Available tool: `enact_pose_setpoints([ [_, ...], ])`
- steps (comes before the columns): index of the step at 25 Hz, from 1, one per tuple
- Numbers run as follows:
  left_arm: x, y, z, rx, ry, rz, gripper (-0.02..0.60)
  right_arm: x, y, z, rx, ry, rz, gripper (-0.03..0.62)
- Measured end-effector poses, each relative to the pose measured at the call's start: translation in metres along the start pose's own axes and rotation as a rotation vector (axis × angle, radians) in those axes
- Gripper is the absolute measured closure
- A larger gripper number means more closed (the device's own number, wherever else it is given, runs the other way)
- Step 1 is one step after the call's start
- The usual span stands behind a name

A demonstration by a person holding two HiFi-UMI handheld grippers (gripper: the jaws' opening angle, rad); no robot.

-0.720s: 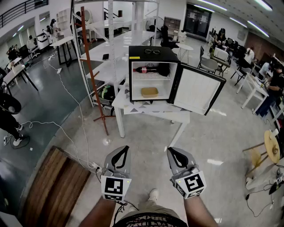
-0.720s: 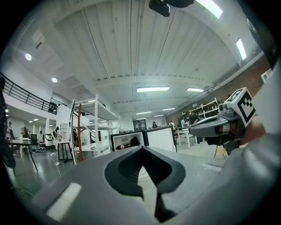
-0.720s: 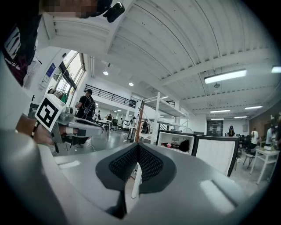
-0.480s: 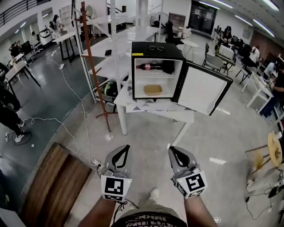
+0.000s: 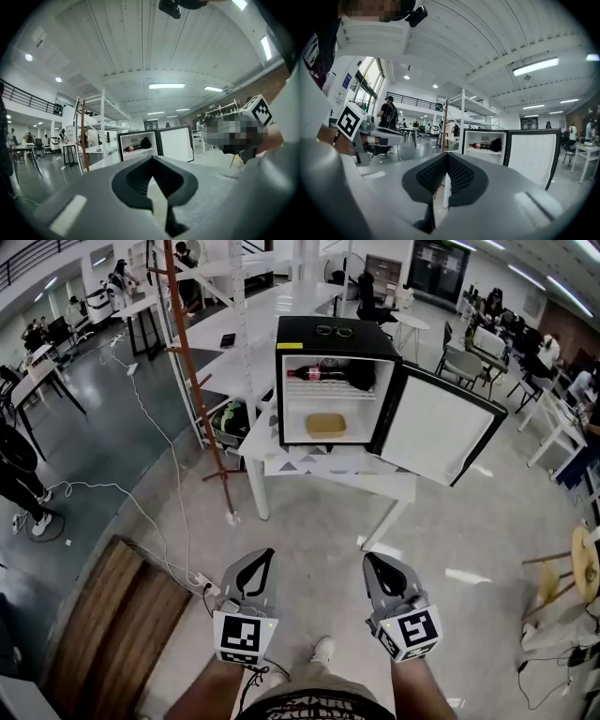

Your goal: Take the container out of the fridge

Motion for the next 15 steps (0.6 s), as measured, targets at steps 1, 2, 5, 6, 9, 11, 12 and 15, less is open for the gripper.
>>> enact_pose_setpoints([
  [1,-0.001,-0.001,-0.006,-0.002,0.003,0.001,0.580,-0.001,-0.004,-0.003,0.002,0.001,-0.001,0.568],
  [2,-0.002,-0.002,-0.011,-0.004,0.006,0.002,0.580,-0.002,-0.008,-0.005,0.004,0.002,-0.001,0.568],
  [5,0.000,-0.006,-0.025,-0.011,0.009,0.006,0.580,0.003,-0.018,-0.010,0.010,-0.002,0.000,0.568],
  [6,0.002,-0.007,-0.030,-0.012,0.008,0.006,0.581,0.006,-0.022,-0.011,0.011,-0.006,0.001,0.568],
  [9,0.011,-0.009,-0.041,-0.002,0.001,0.031,0.581,0.016,-0.034,-0.013,0.016,-0.017,0.003,0.568],
  [11,0.015,-0.007,-0.047,0.021,-0.003,0.059,0.581,0.020,-0.040,-0.016,0.026,-0.022,0.004,0.568],
  [12,0.017,-0.007,-0.051,0.031,-0.006,0.068,0.581,0.021,-0.044,-0.017,0.032,-0.024,0.004,0.568],
  [15,0.024,-0.007,-0.062,0.063,-0.027,0.088,0.581,0.025,-0.055,-0.021,0.054,-0.033,0.009,0.568],
])
Point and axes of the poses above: the fingertips, and each gripper's own axes: z backward along the fingers, y to its left, x out of its top, the point moved 4 cm from there along z, backward along the fingers, and after that the axes turned 7 degrees about -z, right-handed, at the moved point
